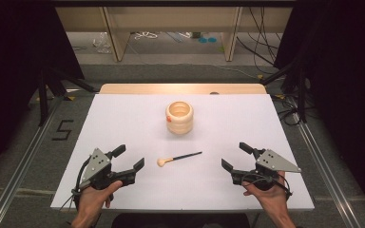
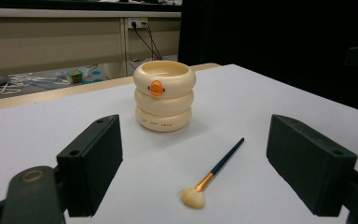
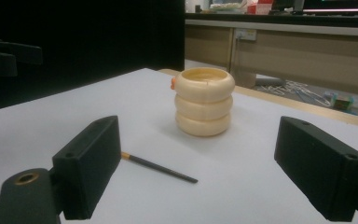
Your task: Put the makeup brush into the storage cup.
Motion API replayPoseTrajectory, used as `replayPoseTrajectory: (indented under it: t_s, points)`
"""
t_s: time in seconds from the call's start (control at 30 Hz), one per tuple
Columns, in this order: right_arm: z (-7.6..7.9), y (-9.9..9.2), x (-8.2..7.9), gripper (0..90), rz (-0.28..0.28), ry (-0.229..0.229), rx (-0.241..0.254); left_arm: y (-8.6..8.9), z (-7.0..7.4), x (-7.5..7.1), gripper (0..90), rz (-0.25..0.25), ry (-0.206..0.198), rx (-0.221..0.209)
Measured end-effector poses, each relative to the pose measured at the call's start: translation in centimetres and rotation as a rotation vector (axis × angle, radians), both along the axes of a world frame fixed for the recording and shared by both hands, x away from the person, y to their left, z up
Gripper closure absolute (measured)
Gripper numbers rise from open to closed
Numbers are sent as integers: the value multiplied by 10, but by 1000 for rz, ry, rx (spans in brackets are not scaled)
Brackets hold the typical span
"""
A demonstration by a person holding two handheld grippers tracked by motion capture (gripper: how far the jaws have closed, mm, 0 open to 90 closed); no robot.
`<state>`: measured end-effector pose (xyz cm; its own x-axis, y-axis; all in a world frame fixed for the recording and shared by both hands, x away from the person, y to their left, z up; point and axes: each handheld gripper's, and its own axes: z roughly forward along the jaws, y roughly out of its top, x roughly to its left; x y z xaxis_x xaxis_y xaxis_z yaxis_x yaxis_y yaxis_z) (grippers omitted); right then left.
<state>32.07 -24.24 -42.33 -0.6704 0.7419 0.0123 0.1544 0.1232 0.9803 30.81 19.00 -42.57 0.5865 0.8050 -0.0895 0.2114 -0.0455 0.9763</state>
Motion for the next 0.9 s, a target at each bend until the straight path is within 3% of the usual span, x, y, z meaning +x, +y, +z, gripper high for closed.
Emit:
replayPoseTrajectory:
  t_s: [0.03, 0.07, 0.13, 0.2, 0.33, 0.4, 0.43, 0.47, 0.5, 0.53, 0.6, 0.73, 0.83, 0.9]
  points:
    - [-1, 2, 0, 154, 13, 13, 23, 0, 0, 0, 181, 0, 2, 1]
    - [0, 1, 0, 155, 17, 16, 4, 0, -1, 0, 181, 0, 3, 1]
    - [-1, 2, 0, 155, 16, 16, 15, 0, -1, 0, 181, 0, 4, 0]
    - [0, 1, 1, 155, 15, 3, -18, 0, -1, 0, 181, 0, 4, -1]
    - [0, 4, 1, 156, 32, 24, -19, 0, -1, 0, 181, 0, 4, 1]
    - [1, 4, 2, 157, 30, 23, -31, 0, -1, 0, 181, 0, 4, 1]
    - [0, 5, 3, 157, 27, -5, -30, 0, -1, 0, 181, 1, 4, 2]
    - [0, 6, 3, 157, 41, 9, -22, 0, -1, 0, 181, 1, 4, 2]
    - [2, 6, 3, 157, 37, 25, -38, 0, -1, 0, 181, 1, 5, 1]
    - [2, 5, 5, 158, 33, -1, -55, 0, -1, 0, 181, 2, 5, 2]
    - [3, 7, 6, 158, 32, 9, -58, 0, -1, 1, 181, 2, 6, 5]
    - [6, 11, 12, 164, 60, 20, -98, 0, -1, 1, 181, 4, 8, 5]
    - [9, 14, 19, 175, 77, 3, -169, 0, -1, 1, 181, 4, 10, 2]
    - [10, 16, 22, 178, 96, 29, -196, 1, -1, 1, 181, 3, 9, 2]
